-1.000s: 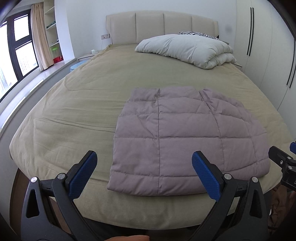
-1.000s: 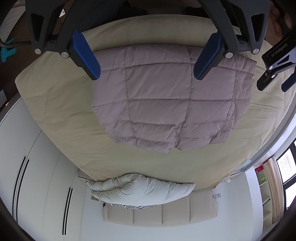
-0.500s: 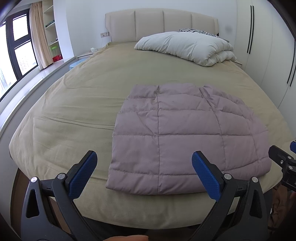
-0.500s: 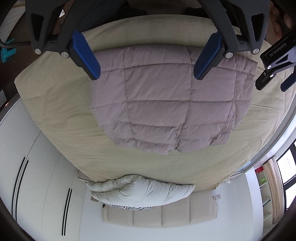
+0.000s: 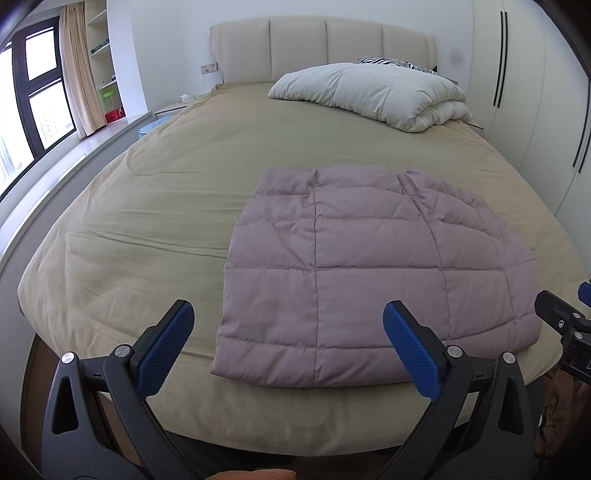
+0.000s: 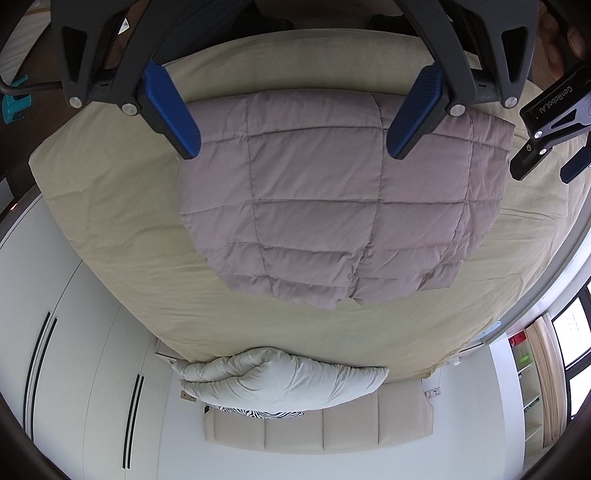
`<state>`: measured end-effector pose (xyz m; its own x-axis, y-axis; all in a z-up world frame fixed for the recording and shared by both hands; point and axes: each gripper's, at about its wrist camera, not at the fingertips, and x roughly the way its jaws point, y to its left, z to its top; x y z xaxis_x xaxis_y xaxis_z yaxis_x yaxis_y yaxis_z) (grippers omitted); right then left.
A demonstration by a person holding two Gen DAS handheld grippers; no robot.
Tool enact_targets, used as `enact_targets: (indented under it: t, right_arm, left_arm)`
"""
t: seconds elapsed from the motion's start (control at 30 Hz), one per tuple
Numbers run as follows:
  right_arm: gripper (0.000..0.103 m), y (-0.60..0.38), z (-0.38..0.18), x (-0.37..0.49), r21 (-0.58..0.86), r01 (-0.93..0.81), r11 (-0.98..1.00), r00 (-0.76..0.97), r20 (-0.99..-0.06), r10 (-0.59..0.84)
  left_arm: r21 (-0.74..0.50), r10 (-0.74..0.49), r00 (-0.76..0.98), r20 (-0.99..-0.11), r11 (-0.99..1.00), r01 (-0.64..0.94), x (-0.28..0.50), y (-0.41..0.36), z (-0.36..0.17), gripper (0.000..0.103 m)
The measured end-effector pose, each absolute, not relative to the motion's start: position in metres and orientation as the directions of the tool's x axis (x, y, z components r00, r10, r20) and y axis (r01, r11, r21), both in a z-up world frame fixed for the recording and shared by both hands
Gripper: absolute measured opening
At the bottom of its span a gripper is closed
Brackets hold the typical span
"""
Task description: Fold large clothes
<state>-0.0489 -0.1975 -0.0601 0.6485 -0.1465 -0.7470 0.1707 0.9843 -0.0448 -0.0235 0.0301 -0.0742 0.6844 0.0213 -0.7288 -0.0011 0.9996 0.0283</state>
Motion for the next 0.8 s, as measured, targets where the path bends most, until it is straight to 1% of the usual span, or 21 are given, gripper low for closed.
enact_targets:
  t: [0.8]
  right_arm:
    - [0.103, -0.1981, -0.0607, -0.0482, -0.043, 0.173, 0.984, 0.651, -0.745, -0.147]
  left_arm:
    - [0.027, 0.019, 0.683, -0.730, 1.000, 0.001, -0.0247, 0.0246, -0.0750, 0.103]
